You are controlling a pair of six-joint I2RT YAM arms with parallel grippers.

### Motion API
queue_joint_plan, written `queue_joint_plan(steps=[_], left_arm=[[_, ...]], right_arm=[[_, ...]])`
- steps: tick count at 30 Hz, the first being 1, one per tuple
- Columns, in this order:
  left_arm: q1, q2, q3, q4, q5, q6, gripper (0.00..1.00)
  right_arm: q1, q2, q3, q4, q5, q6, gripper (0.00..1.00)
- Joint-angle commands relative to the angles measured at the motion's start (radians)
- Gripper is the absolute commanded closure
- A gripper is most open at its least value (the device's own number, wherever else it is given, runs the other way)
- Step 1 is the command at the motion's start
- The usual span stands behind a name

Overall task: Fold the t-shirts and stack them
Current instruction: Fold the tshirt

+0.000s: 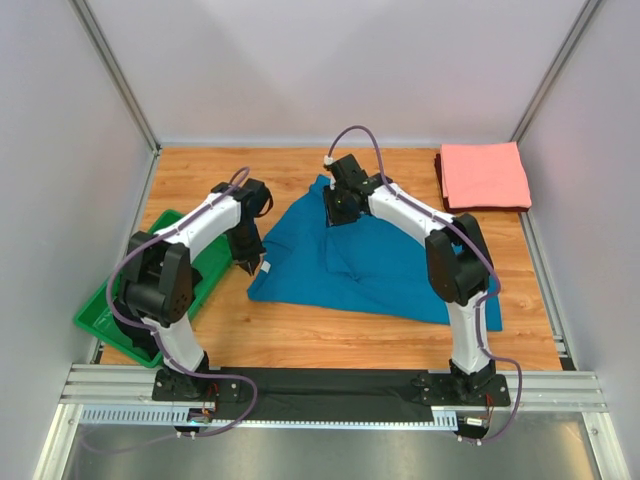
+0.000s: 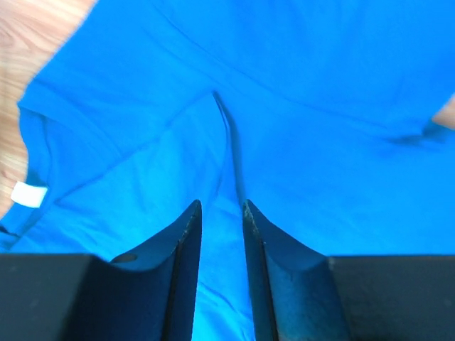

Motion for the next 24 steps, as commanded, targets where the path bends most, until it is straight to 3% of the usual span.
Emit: queue_joint_plan(steps=[1,6,11,24], left_arm=[[-0.044,-0.087,0.014,0.050,0.097,-0.004,0.91],[-0.103,-0.102,-0.050,0.110,0.209,-0.047,0.90],[-0.103,-0.092,-0.192,0.207,0.269,-0.094,0.90],[-0.103,-0.026,-0.294,0.222,0.197,-0.100,0.91]], right_arm=[[-0.001,-0.076,0.049,-0.127,0.037,-0.007,0.69],[0.015,-0.157,-0.075,-0.094,-0.012,-0.015,0.77],[0.058,-0.156,-0.134,-0.094,0.004,-0.047,0.68],[0.137,-0.047,-0.142,-0.031,0.123,0.046,0.66]])
